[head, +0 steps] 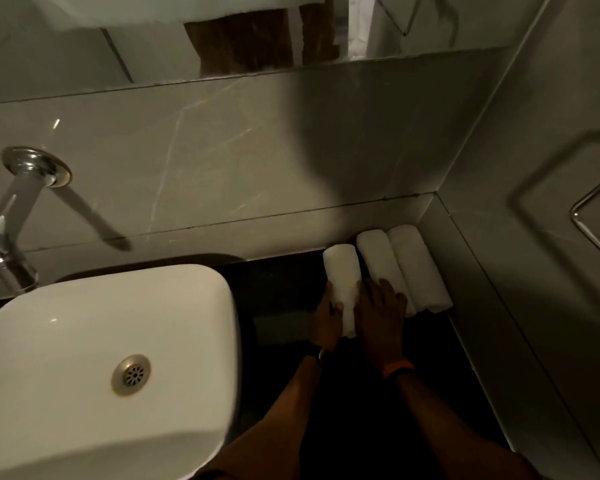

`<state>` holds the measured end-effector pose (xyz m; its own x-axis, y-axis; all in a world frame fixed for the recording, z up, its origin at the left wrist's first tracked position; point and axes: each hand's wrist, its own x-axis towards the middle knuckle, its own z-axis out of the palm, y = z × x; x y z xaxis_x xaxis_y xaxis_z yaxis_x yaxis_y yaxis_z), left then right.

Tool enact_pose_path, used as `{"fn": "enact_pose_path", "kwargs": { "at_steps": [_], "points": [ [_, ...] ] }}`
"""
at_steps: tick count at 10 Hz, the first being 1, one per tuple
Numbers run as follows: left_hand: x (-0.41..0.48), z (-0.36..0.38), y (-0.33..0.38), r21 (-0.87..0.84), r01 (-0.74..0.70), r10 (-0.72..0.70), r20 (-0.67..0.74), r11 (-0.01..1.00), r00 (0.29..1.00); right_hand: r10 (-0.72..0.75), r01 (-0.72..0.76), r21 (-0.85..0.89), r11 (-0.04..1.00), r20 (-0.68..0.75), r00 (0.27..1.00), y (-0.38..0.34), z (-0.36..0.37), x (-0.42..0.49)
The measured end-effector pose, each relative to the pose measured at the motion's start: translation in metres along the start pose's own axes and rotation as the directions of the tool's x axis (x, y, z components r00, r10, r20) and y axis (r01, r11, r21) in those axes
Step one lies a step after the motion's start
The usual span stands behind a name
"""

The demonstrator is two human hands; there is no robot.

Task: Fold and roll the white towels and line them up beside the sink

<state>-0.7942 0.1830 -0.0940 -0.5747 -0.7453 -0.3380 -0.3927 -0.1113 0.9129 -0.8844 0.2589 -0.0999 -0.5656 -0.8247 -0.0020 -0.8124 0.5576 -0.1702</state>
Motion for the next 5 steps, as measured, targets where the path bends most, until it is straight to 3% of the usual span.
{"fn": "enact_pose_path", "kwargs": {
  "at_steps": [1,3,5],
  "points": [
    [0.027,0.014,0.011,-0.181,0.082,-0.076,0.039,0.98,0.996,0.017,-0.015,0.026,1.0,-0.074,0.997,0.017,0.002,0.031],
    [0.038,0.03,0.017,-0.234,0.112,-0.104,0.048,0.966,0.993,0.018,-0.005,0.1,0.995,-0.125,0.992,0.034,0.009,0.049],
    [0.032,0.02,0.032,0.024,0.08,-0.081,0.061,0.997,0.995,0.012,-0.006,0.136,0.991,-0.043,0.999,0.033,0.001,0.048]
  ]
}}
